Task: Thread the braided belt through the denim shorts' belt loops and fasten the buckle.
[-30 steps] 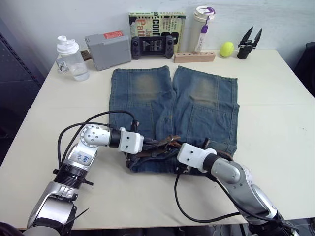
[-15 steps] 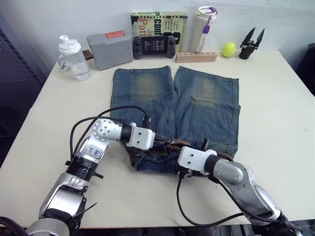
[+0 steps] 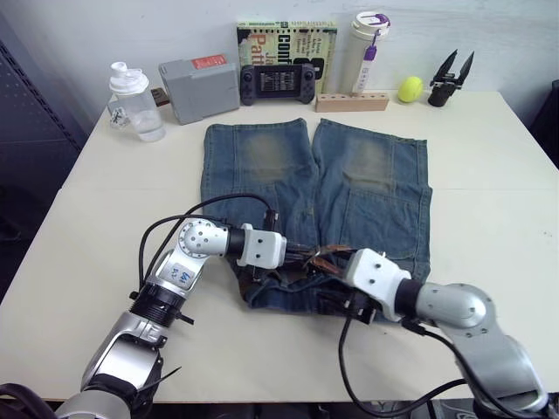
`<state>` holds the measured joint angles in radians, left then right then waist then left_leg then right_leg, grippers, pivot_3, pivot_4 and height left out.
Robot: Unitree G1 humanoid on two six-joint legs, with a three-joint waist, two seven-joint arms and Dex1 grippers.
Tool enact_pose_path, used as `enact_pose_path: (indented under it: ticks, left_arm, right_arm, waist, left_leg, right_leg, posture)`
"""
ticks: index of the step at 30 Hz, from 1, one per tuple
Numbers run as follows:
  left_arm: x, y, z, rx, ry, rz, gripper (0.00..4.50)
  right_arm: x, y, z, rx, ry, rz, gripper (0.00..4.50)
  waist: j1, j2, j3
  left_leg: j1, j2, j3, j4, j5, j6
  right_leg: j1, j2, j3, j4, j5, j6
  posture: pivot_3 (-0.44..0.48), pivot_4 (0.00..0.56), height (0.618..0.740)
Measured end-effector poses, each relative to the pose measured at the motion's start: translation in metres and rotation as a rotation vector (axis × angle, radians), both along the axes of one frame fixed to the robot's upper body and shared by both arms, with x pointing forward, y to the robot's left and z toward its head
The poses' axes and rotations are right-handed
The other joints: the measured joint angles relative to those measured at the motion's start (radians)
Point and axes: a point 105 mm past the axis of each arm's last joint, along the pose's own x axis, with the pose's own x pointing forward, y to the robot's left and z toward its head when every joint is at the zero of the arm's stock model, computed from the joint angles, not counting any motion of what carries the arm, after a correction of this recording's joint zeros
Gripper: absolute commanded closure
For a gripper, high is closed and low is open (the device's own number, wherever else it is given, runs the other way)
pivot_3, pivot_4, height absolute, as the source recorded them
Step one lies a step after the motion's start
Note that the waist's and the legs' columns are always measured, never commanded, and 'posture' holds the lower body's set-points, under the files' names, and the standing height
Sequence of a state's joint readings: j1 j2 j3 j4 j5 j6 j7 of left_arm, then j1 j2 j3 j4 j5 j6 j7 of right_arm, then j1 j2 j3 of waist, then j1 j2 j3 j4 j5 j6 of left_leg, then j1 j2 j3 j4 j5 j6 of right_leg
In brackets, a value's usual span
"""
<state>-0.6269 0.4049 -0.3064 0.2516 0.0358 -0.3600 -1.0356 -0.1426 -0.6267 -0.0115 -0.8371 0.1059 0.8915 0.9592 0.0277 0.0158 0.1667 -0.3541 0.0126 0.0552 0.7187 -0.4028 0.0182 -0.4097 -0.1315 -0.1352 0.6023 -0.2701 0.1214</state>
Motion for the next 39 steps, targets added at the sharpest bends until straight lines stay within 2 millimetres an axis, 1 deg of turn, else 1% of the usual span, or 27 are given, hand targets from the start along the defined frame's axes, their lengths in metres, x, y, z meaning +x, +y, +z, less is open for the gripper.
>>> enact_pose_path:
  ticks: [2, 3, 5, 6, 7, 9, 13, 18, 21, 23, 26, 27, 29, 31, 33, 34, 35, 38, 39]
  left_arm:
    - [0.000, -0.001, 0.000, -0.003, 0.000, 0.002, 4.50]
    - [0.000, -0.001, 0.000, -0.004, 0.000, 0.003, 4.50]
    - [0.000, -0.003, -0.001, -0.008, 0.000, 0.002, 4.50]
    - [-0.001, -0.006, -0.001, -0.013, 0.000, -0.001, 4.50]
    - [-0.001, -0.006, -0.001, -0.016, 0.001, -0.002, 4.50]
    - [-0.001, -0.006, -0.001, -0.016, 0.001, 0.000, 4.50]
    - [-0.001, -0.008, -0.001, -0.021, 0.000, 0.002, 4.50]
    - [-0.001, -0.009, -0.001, -0.023, 0.000, 0.003, 4.50]
    - [-0.001, -0.009, -0.001, -0.024, 0.000, 0.003, 4.50]
    - [-0.001, -0.009, -0.001, -0.024, -0.001, 0.003, 4.50]
    - [-0.001, -0.009, -0.001, -0.023, -0.001, 0.004, 4.50]
    - [-0.001, -0.009, -0.001, -0.024, -0.001, 0.004, 4.50]
    - [0.000, -0.008, -0.001, -0.023, -0.004, 0.007, 4.50]
    - [0.000, -0.008, -0.001, -0.023, -0.004, 0.008, 4.50]
    - [0.000, -0.008, -0.001, -0.025, -0.001, 0.010, 3.55]
    - [0.000, -0.008, -0.001, -0.026, 0.000, 0.010, 3.32]
    - [0.000, -0.008, 0.000, -0.033, 0.012, 0.013, 3.00]
    - [0.001, -0.004, 0.011, -0.094, 0.079, 0.042, 1.60]
    - [0.001, -0.002, 0.015, -0.104, 0.083, 0.050, 1.24]
  right_arm:
    - [0.002, -0.009, 0.016, 0.027, 0.009, -0.007, 0.23]
    - [0.003, -0.010, 0.017, 0.029, 0.008, -0.007, 0.23]
    - [0.012, -0.015, 0.030, 0.046, -0.023, -0.024, 0.23]
    - [0.021, -0.021, 0.034, 0.030, -0.052, -0.051, 0.23]
    - [0.028, -0.027, 0.033, -0.011, -0.084, -0.074, 0.23]
    - [0.035, -0.030, 0.028, -0.047, -0.104, -0.091, 0.23]
    - [0.043, -0.022, 0.009, -0.150, -0.159, -0.054, 0.23]
    - [0.047, -0.017, -0.001, -0.214, -0.202, -0.027, 0.23]
    - [0.049, -0.015, -0.006, -0.244, -0.228, -0.024, 1.03]
    - [0.049, -0.013, -0.008, -0.255, -0.240, -0.015, 2.02]
    - [0.049, -0.013, -0.009, -0.261, -0.250, -0.016, 3.36]
    - [0.048, -0.013, -0.011, -0.262, -0.246, -0.013, 4.12]
    - [0.046, -0.013, -0.014, -0.269, -0.239, -0.008, 4.43]
    - [0.046, -0.012, -0.014, -0.273, -0.242, -0.009, 4.43]
    - [0.046, -0.012, -0.015, -0.274, -0.241, -0.009, 4.50]
    - [0.046, -0.012, -0.015, -0.275, -0.240, -0.009, 4.50]
    - [0.045, -0.012, -0.017, -0.277, -0.235, -0.009, 4.50]
    - [0.044, -0.012, -0.022, -0.270, -0.223, -0.015, 4.50]
    - [0.044, -0.011, -0.022, -0.270, -0.224, -0.017, 4.50]
  waist:
    - [0.001, 0.000, 0.000]
    - [0.001, 0.000, 0.000]
    - [0.000, 0.000, 0.000]
    - [0.001, 0.000, 0.000]
    - [0.003, 0.000, 0.000]
    - [0.001, 0.000, 0.000]
    - [0.000, 0.000, 0.000]
    - [0.000, 0.000, 0.000]
    - [0.000, 0.000, 0.000]
    - [0.000, 0.000, 0.000]
    - [0.001, 0.000, 0.000]
    - [0.001, 0.000, 0.000]
    - [0.000, 0.000, 0.000]
    - [0.000, 0.000, 0.000]
    - [0.000, 0.000, 0.000]
    - [0.000, 0.000, 0.000]
    - [0.000, 0.000, 0.000]
    - [-0.003, 0.000, 0.000]
    - [-0.004, 0.000, 0.000]
  left_leg:
    - [0.000, 0.000, -0.001, 0.000, 0.000, 0.000]
    - [0.000, 0.000, -0.001, 0.000, 0.000, 0.000]
    - [0.000, 0.000, -0.001, 0.000, 0.000, 0.000]
    - [0.000, -0.001, -0.001, 0.000, 0.000, 0.000]
    - [0.000, -0.001, -0.001, -0.001, 0.000, 0.000]
    - [0.000, -0.001, 0.000, -0.001, 0.000, 0.000]
    - [0.000, -0.001, 0.000, 0.000, 0.000, 0.000]
    - [0.000, -0.001, 0.000, 0.000, 0.000, 0.000]
    - [0.000, -0.001, 0.000, 0.000, 0.000, 0.000]
    - [0.000, -0.001, 0.000, 0.000, 0.000, 0.000]
    - [0.000, -0.001, 0.000, 0.000, 0.000, 0.000]
    - [0.000, -0.001, 0.000, 0.000, 0.000, 0.000]
    - [0.000, -0.001, 0.000, 0.000, 0.000, 0.000]
    - [0.000, 0.000, 0.000, 0.000, 0.000, 0.000]
    - [0.000, 0.000, 0.000, 0.000, 0.000, 0.000]
    - [0.000, -0.001, 0.000, 0.000, 0.000, 0.000]
    - [0.000, 0.000, 0.000, 0.000, 0.000, 0.000]
    - [0.000, 0.000, 0.000, 0.000, 0.000, 0.000]
    - [0.000, 0.000, 0.000, 0.000, 0.000, 0.000]
  right_leg:
    - [0.000, 0.000, 0.000, 0.000, 0.000, 0.000]
    - [0.000, 0.000, 0.000, 0.000, 0.000, 0.000]
    - [0.000, 0.000, 0.000, 0.000, 0.000, 0.000]
    - [0.000, -0.001, 0.000, 0.000, 0.000, 0.000]
    - [0.000, -0.001, 0.000, 0.000, 0.000, 0.000]
    - [0.000, -0.001, 0.000, -0.001, 0.000, 0.000]
    - [0.000, -0.001, 0.000, 0.000, 0.000, 0.000]
    - [0.000, -0.001, 0.000, 0.000, 0.000, 0.000]
    - [0.000, -0.001, 0.000, 0.000, 0.000, 0.000]
    - [0.000, -0.001, 0.000, 0.000, 0.000, 0.000]
    - [0.000, -0.001, 0.000, 0.000, 0.000, 0.000]
    - [0.000, 0.000, 0.000, 0.000, 0.000, 0.000]
    - [0.000, 0.000, 0.000, 0.000, 0.000, 0.000]
    - [0.000, 0.000, 0.000, 0.000, 0.000, 0.000]
    - [0.000, 0.000, 0.000, 0.000, 0.000, 0.000]
    - [0.000, 0.000, 0.000, 0.000, 0.000, 0.000]
    - [0.000, 0.000, 0.000, 0.000, 0.000, 0.000]
    - [0.000, 0.000, 0.000, 0.000, 0.000, 0.000]
    - [0.000, 0.000, 0.000, 0.000, 0.000, 0.000]
  posture:
    - [0.000, 0.150, 0.726]
    - [0.000, 0.150, 0.726]
    - [0.000, 0.150, 0.726]
    - [0.000, 0.150, 0.726]
    - [0.000, 0.150, 0.726]
    - [0.000, 0.150, 0.726]
    - [0.000, 0.150, 0.726]
    - [0.000, 0.150, 0.726]
    - [0.000, 0.150, 0.726]
    - [0.000, 0.150, 0.726]
    - [0.000, 0.150, 0.726]
    - [0.000, 0.150, 0.726]
    - [0.000, 0.150, 0.726]
    - [0.000, 0.150, 0.726]
    - [0.000, 0.150, 0.726]
    - [0.000, 0.150, 0.726]
    - [0.000, 0.150, 0.726]
    - [0.000, 0.150, 0.726]
    - [0.000, 0.150, 0.726]
